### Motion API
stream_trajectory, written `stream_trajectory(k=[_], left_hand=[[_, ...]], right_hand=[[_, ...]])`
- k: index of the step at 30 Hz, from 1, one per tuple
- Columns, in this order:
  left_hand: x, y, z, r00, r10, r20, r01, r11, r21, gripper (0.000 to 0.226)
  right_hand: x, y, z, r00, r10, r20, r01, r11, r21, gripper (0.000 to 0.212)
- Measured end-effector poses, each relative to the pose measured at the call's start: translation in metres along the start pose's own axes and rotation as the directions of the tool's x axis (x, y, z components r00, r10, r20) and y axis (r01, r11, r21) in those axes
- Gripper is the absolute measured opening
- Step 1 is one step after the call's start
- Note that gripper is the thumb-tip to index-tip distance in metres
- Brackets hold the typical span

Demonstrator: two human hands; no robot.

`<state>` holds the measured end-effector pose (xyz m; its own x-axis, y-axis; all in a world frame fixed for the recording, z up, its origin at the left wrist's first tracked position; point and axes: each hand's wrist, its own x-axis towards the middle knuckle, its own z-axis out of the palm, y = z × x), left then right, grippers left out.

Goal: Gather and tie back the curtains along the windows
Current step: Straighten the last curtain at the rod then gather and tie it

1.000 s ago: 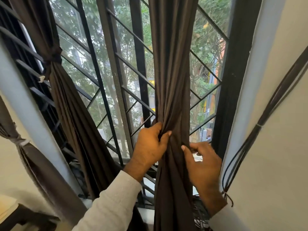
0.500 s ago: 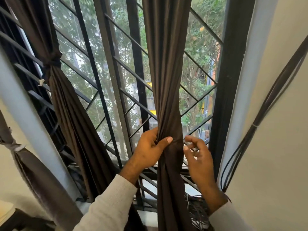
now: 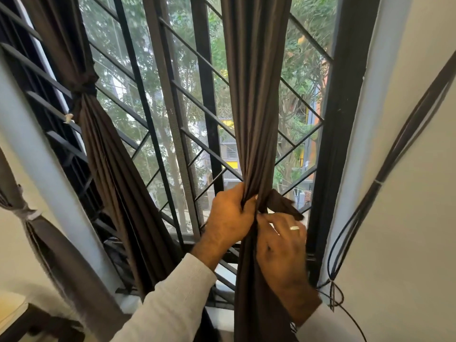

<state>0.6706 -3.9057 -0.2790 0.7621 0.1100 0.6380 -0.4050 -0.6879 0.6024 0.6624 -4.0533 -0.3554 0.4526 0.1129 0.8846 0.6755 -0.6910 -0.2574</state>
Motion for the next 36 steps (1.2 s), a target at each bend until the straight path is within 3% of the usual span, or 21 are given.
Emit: stream_trajectory(k=[3, 5, 7, 10, 12, 15, 19, 21, 24, 27, 28, 30, 32, 34, 36], left_hand=[[-0.001, 0.001, -0.003, 0.992, -0.016, 0.127, 0.044, 0.975, -0.216, 0.040], [0.000, -0.002, -0.008, 0.985, -0.008, 0.172, 0.041, 0.981, -0.189, 0.047], [0.002, -0.007, -0.011, 0.990, 0.010, 0.141, 0.007, 0.994, -0.114, 0.044], [-0.001, -0.001, -0.011, 0.999, 0.007, 0.047, -0.002, 0.995, -0.100, 0.035], [-0.004, 0.008, -0.010, 0.999, 0.050, 0.002, -0.050, 0.997, -0.054, 0.027], [-0.005, 0.012, -0.008, 0.996, 0.085, -0.005, -0.084, 0.996, 0.035, 0.025], [-0.003, 0.013, -0.009, 0.999, 0.042, 0.012, -0.043, 0.998, 0.045, 0.023], [-0.002, 0.010, -0.011, 0.999, -0.003, 0.049, 0.002, 1.000, 0.016, 0.026], [0.001, 0.011, -0.019, 0.987, -0.074, 0.142, 0.084, 0.994, -0.070, 0.034], [0.006, 0.014, -0.024, 0.977, -0.111, 0.180, 0.122, 0.991, -0.052, 0.005], [0.007, 0.015, -0.024, 0.984, -0.105, 0.142, 0.107, 0.994, -0.004, 0.014], [0.008, 0.016, -0.023, 0.994, -0.094, 0.055, 0.087, 0.990, 0.110, 0.010], [0.005, 0.021, -0.022, 0.991, -0.118, -0.069, 0.129, 0.975, 0.183, 0.028], [0.000, 0.023, -0.018, 0.979, -0.119, -0.165, 0.148, 0.973, 0.179, 0.038], [-0.004, 0.022, -0.014, 0.973, -0.098, -0.211, 0.139, 0.972, 0.190, 0.038]], right_hand=[[-0.004, 0.001, -0.005, 0.997, -0.009, 0.077, 0.011, 1.000, -0.020, 0.034], [-0.007, 0.006, -0.007, 0.990, -0.046, 0.136, 0.040, 0.998, 0.051, 0.035], [-0.008, 0.009, -0.011, 0.987, -0.010, 0.160, -0.021, 0.982, 0.188, 0.034], [0.006, 0.003, -0.023, 0.988, 0.152, 0.025, -0.151, 0.932, 0.330, 0.021], [0.023, -0.001, -0.028, 0.961, 0.274, -0.044, -0.242, 0.903, 0.354, 0.023], [0.043, 0.006, -0.026, 0.886, 0.458, 0.073, -0.449, 0.806, 0.386, 0.039], [0.060, 0.030, -0.017, 0.808, 0.547, 0.218, -0.584, 0.696, 0.418, 0.039], [0.075, 0.044, -0.015, 0.779, 0.535, 0.327, -0.622, 0.592, 0.513, 0.037], [0.099, 0.056, -0.016, 0.765, 0.351, 0.540, -0.643, 0.449, 0.620, 0.042], [0.116, 0.054, -0.016, 0.793, 0.214, 0.570, -0.584, 0.533, 0.612, 0.040], [0.119, 0.051, -0.015, 0.816, 0.230, 0.531, -0.547, 0.607, 0.577, 0.033], [0.118, 0.045, -0.015, 0.875, 0.332, 0.352, -0.468, 0.767, 0.440, 0.018], [0.109, 0.042, -0.016, 0.909, 0.388, 0.154, -0.417, 0.850, 0.321, 0.018], [0.098, 0.035, -0.019, 0.914, 0.402, 0.064, -0.401, 0.864, 0.305, 0.024], [0.089, 0.024, -0.023, 0.885, 0.460, 0.070, -0.450, 0.807, 0.382, 0.027]])
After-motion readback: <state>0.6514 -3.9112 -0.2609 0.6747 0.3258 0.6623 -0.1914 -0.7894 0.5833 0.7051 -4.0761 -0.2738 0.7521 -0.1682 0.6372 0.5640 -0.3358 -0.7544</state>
